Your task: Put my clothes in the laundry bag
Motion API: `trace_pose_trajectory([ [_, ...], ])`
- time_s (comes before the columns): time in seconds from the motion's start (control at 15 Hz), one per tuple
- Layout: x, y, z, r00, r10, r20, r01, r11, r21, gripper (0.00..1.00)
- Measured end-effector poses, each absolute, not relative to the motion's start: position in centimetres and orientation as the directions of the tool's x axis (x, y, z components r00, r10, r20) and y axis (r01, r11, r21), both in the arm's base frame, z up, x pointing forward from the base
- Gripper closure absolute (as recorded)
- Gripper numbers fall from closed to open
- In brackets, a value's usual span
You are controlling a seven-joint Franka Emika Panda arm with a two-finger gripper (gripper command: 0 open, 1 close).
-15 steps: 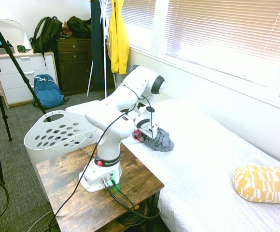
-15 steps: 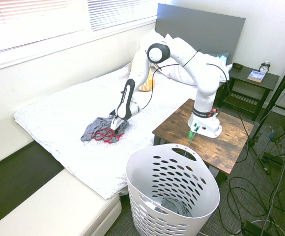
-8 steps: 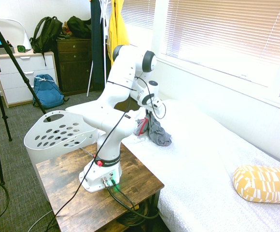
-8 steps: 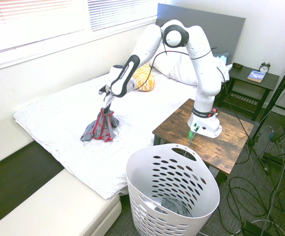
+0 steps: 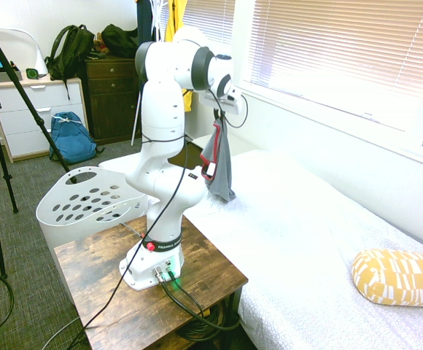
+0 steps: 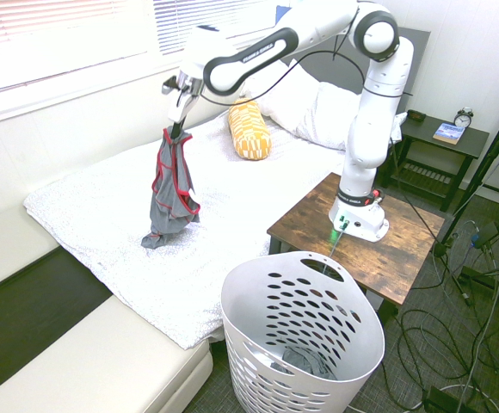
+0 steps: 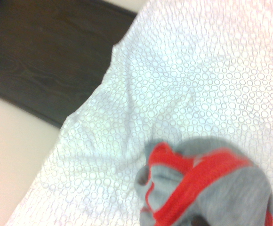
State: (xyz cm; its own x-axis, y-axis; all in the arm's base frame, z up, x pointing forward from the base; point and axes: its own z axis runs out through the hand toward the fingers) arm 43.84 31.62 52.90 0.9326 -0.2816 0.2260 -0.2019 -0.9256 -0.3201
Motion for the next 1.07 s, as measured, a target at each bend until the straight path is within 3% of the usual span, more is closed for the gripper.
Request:
trace_pose_trajectory([
  [0.33,34.2,34.7,64.2,0.946,-0.163,0.281,-0.085,-0.959,-0.270,1.00],
  [0.6,24.4,40.6,63.9,0.970,-0.020,0.242,0.050,-0.959,-0.279,1.00],
  [1.07,7.5,41.6,58.6,0.964,0.198,0.176,0.239,-0.937,-0.254,1.00],
])
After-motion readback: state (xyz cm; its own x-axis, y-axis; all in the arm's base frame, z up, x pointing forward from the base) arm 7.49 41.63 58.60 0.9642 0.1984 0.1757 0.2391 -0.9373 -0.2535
